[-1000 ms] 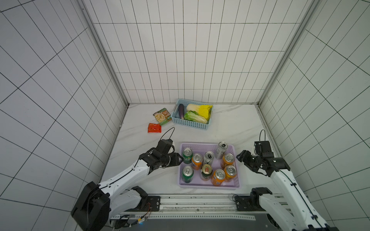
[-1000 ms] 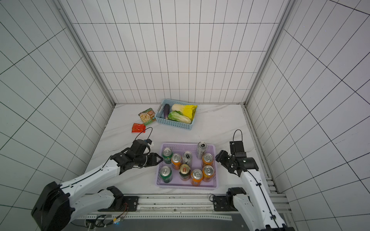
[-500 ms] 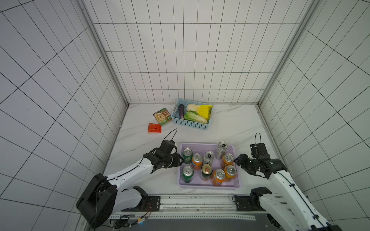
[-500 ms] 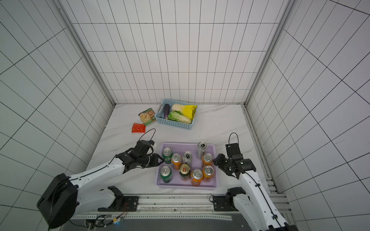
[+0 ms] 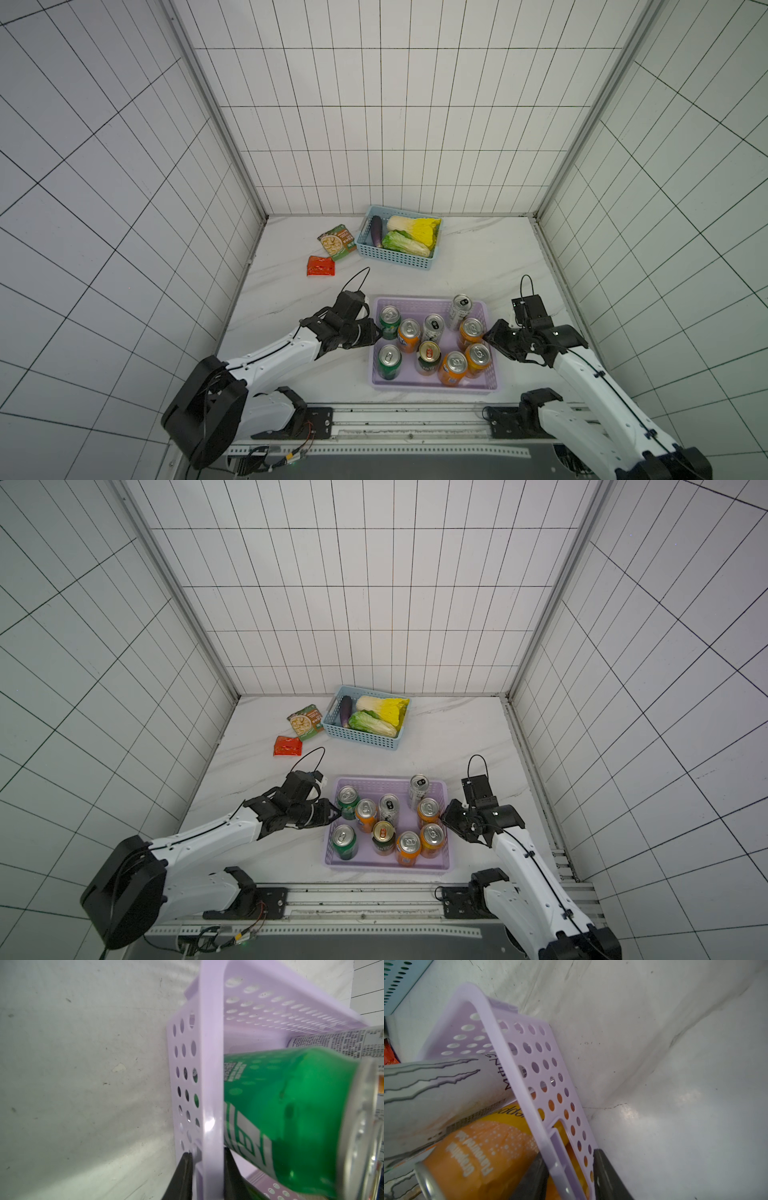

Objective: Take out the drinks from the basket
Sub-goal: Move the basket to the center of the board.

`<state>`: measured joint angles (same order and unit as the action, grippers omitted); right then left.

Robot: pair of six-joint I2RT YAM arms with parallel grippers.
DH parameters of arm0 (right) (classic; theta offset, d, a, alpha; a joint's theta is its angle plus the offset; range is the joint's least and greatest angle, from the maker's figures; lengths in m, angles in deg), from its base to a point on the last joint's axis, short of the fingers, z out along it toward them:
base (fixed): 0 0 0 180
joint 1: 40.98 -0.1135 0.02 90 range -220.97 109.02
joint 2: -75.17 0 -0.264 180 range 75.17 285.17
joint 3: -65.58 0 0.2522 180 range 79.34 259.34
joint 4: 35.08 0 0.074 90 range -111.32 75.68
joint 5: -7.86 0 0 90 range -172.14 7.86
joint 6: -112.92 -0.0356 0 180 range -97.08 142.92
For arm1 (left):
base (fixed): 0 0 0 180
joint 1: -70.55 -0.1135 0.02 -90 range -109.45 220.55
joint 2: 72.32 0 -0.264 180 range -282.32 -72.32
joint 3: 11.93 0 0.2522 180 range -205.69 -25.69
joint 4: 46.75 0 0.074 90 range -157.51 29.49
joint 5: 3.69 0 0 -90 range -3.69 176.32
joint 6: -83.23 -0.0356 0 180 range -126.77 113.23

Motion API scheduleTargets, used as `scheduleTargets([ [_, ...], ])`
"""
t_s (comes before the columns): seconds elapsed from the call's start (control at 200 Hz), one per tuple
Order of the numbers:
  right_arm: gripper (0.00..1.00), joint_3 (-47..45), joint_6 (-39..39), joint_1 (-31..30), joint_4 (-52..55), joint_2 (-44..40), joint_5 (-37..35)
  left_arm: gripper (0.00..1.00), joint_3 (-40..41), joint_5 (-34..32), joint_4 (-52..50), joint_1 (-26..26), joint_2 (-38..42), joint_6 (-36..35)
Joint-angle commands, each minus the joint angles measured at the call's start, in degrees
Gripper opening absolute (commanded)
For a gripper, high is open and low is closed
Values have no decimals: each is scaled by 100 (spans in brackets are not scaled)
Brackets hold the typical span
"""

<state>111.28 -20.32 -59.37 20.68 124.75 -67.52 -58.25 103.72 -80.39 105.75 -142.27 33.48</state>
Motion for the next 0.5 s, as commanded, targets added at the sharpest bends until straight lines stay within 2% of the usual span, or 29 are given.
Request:
scheduleTargets([
  [0.0, 34, -48, 5, -78, -193, 121, 11, 18, -61, -375, 191, -9, -102, -94],
  [0.295, 22, 87, 9, -108, -647, 435, 105, 13, -390, -716, -9, -73, -180, -243],
  [0.495, 18, 280, 81, -112, -963, 812, 103, 9, -563, -557, -24, -470, -235, -357],
])
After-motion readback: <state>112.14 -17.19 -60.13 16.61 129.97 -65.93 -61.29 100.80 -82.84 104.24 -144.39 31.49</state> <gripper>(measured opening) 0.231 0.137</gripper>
